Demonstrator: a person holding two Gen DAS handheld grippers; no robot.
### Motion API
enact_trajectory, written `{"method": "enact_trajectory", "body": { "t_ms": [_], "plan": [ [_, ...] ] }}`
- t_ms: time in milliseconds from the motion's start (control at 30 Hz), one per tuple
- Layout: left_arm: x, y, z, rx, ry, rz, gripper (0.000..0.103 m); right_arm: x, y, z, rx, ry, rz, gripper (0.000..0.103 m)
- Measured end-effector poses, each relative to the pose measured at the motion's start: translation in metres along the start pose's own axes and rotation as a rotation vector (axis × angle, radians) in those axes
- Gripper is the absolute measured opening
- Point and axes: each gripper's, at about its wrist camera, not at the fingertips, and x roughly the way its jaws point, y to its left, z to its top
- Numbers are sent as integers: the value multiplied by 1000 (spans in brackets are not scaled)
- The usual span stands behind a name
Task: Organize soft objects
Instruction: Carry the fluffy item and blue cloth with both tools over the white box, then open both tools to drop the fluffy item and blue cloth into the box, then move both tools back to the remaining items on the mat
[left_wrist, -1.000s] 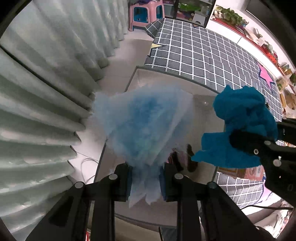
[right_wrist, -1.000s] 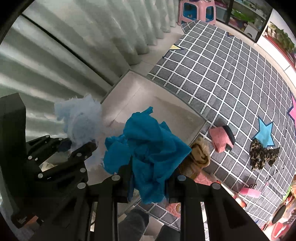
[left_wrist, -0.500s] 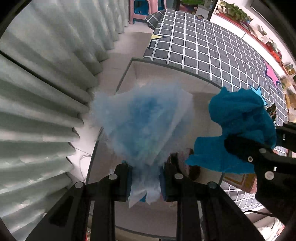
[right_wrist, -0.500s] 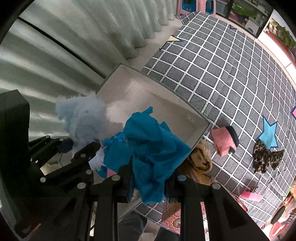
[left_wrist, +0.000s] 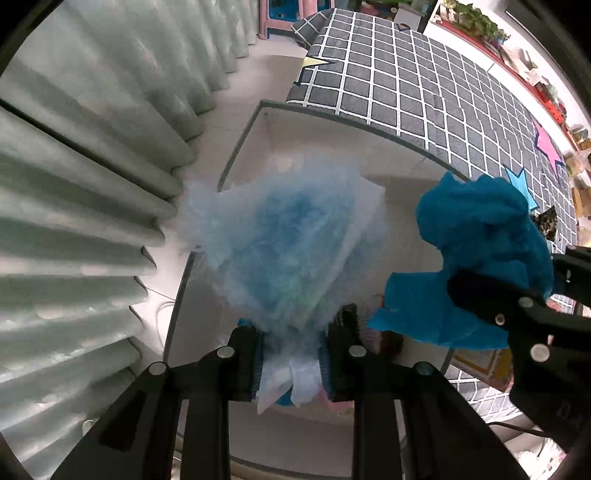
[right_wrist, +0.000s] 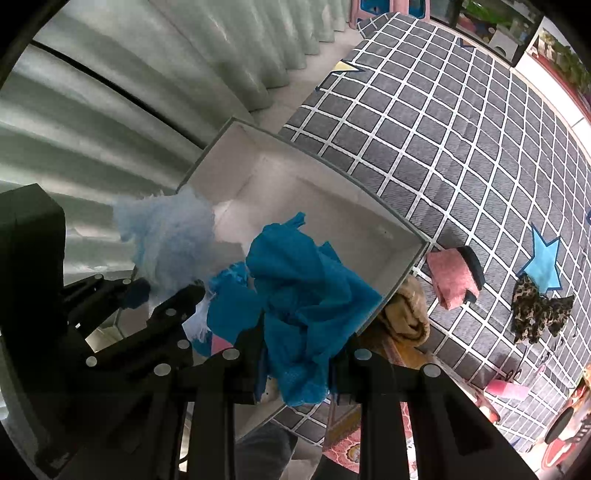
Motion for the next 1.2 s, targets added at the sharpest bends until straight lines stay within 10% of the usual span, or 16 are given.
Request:
{"method": "enact_trajectory", "body": {
  "t_ms": [333, 467, 533, 600, 733, 800, 1200],
  "plan": [
    [3, -1, 4, 0, 3, -10, 28, 5, 0, 3, 0, 12, 5, 26],
    [-2, -3, 1, 3, -23, -36, 61, 5, -1, 3, -3, 10, 24, 26],
    [-5, -4, 1, 6, -36, -36, 77, 4, -2, 2, -4, 5, 24, 35],
    [-7, -5, 0, 8, -42, -40, 81, 1, -6, 2, 3, 0, 40, 68],
    [-9, -7, -1, 5, -50, -71, 89, -8, -13, 1, 23, -23, 41, 76],
    [-12, -8, -2, 1, -55, -89, 94, -14, -21, -1, 40, -37, 39, 97],
    [-47, -36, 7, 58, -119, -109, 103, -62, -141, -27, 317, -116, 79, 98]
  ]
}}
